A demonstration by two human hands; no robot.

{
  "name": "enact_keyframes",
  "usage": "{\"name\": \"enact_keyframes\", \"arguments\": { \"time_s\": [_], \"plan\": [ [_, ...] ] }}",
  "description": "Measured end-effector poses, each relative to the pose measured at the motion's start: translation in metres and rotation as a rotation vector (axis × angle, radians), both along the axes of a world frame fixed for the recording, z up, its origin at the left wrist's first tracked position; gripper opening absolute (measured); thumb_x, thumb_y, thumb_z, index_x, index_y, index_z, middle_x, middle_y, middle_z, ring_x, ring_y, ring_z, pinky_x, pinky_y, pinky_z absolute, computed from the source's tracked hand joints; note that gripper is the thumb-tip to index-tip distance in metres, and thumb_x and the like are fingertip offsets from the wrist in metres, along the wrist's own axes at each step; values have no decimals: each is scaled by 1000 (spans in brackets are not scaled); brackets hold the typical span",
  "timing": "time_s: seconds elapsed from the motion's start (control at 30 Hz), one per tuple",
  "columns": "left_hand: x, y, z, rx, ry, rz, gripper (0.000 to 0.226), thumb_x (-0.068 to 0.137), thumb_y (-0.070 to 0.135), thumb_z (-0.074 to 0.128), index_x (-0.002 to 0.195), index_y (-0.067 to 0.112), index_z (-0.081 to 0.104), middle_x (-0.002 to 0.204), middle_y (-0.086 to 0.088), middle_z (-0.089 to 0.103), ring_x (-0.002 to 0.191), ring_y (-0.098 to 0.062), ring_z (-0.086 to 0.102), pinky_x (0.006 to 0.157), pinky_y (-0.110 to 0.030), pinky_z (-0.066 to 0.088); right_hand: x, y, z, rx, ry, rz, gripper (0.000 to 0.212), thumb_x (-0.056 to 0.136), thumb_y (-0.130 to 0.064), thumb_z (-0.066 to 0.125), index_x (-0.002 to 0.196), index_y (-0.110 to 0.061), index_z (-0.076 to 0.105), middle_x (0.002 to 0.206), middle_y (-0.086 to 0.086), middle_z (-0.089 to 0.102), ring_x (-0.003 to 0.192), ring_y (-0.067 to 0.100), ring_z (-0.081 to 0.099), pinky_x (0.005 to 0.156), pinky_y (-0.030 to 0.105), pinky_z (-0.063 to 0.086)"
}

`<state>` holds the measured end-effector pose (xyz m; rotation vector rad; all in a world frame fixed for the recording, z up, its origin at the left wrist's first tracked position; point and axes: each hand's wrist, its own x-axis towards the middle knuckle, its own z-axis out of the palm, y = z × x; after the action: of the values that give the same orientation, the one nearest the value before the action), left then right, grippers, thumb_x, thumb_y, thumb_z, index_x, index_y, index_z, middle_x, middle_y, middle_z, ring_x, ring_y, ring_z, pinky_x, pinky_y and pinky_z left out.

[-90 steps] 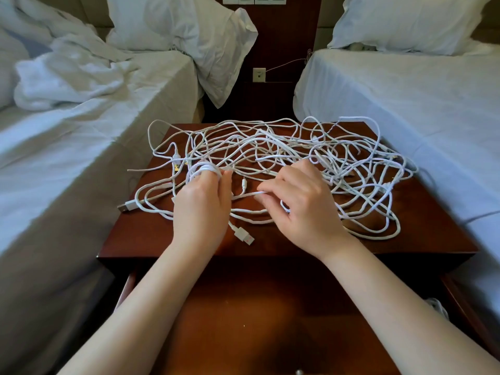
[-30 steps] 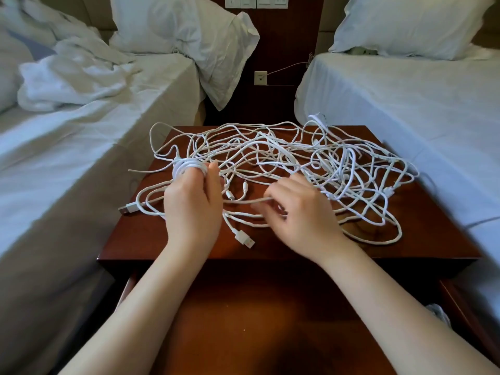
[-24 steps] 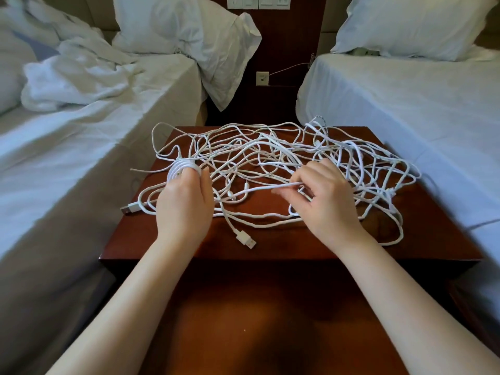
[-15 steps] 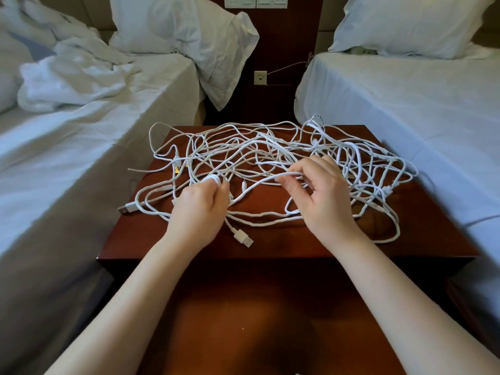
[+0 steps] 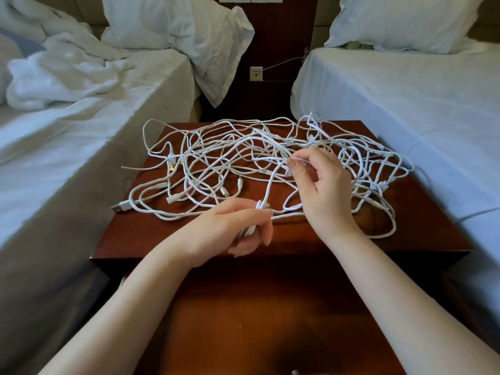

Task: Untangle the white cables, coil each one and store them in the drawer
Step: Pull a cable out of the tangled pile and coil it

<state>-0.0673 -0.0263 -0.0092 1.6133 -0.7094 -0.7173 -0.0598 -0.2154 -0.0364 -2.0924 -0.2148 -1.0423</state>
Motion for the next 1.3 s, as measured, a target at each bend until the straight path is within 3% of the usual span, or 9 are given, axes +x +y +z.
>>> {"name": "enact_keyframes", "arguments": {
  "time_s": [0.1, 0.27, 0.33, 0.4, 0.6, 0.87, 1.0, 1.13, 1.3],
  "plan": [
    [0, 2, 1, -156, 72, -108, 39, 97, 25, 41, 69, 5, 59, 48, 2, 40, 44, -13, 34, 49, -17, 36, -2, 2, -1, -107, 47, -6, 33, 95, -37, 48, 91, -12, 70, 75, 0, 62, 77, 21, 54, 70, 31, 41],
    [2, 3, 0, -434, 161, -171, 34, 97, 27, 46, 79, 3, 61, 52, 1, 37, 46, -11, 34, 49, -20, 35, -7, 12, -7, -319, 120, 70, 40, 97, -37, 40, 82, -15, 69, 73, -5, 60, 75, 15, 45, 68, 32, 38],
    [4, 2, -1, -540, 182, -138, 35, 95, 32, 50, 80, 3, 61, 52, 7, 39, 44, -7, 33, 47, -21, 31, -8, 20, -8, -369, 100, 83, 32, 95, -30, 41, 67, -20, 51, 63, -6, 47, 68, 15, 39, 59, 32, 36],
    [8, 2, -1, -625, 207, -77, 34, 92, 35, 55, 80, 4, 62, 51, 9, 39, 42, -5, 32, 45, -20, 26, -11, 29, -9, -396, 124, 139, 23, 91, -25, 39, 69, -27, 33, 62, -10, 36, 65, 14, 36, 52, 32, 33],
    [10, 3, 1, -781, 240, 123, 36, 96, 28, 38, 81, 6, 64, 54, 6, 39, 46, -6, 35, 51, -22, 29, -18, 42, -10, -483, 265, 308, 28, 98, -29, 41, 83, -13, 58, 66, -10, 44, 63, 9, 33, 51, 23, 24],
    [3, -11, 4, -860, 97, 671, 27, 100, 17, 38, 85, 6, 57, 58, 2, 39, 55, -11, 37, 54, -20, 36, -23, 50, -7, -405, 363, 326, 20, 101, -28, 48, 109, -21, 64, 66, -20, 41, 71, 5, 36, 54, 20, 30],
    [4, -15, 1, -726, -80, 868, 29, 103, 18, 34, 86, 8, 56, 55, 8, 47, 55, -8, 43, 56, -21, 37, -22, 49, -9, -464, 284, 256, 15, 97, -27, 54, 101, -18, 66, 78, -7, 62, 73, 8, 40, 51, 23, 29],
    [7, -9, 1, -712, -197, 917, 22, 94, 25, 40, 84, 12, 56, 58, 8, 53, 58, -9, 50, 62, -23, 41, -15, 40, -14, -468, 201, 96, 24, 97, -32, 52, 85, -15, 64, 71, -5, 58, 74, 16, 48, 52, 23, 31],
    [19, 11, 4, -637, -328, 1063, 27, 100, 21, 38, 80, 15, 54, 61, 8, 60, 65, -10, 58, 69, -27, 45, -2, 12, -14, -391, 115, -53, 38, 94, -43, 46, 68, -16, 52, 67, -11, 42, 69, 12, 38, 60, 26, 31]
  ]
}}
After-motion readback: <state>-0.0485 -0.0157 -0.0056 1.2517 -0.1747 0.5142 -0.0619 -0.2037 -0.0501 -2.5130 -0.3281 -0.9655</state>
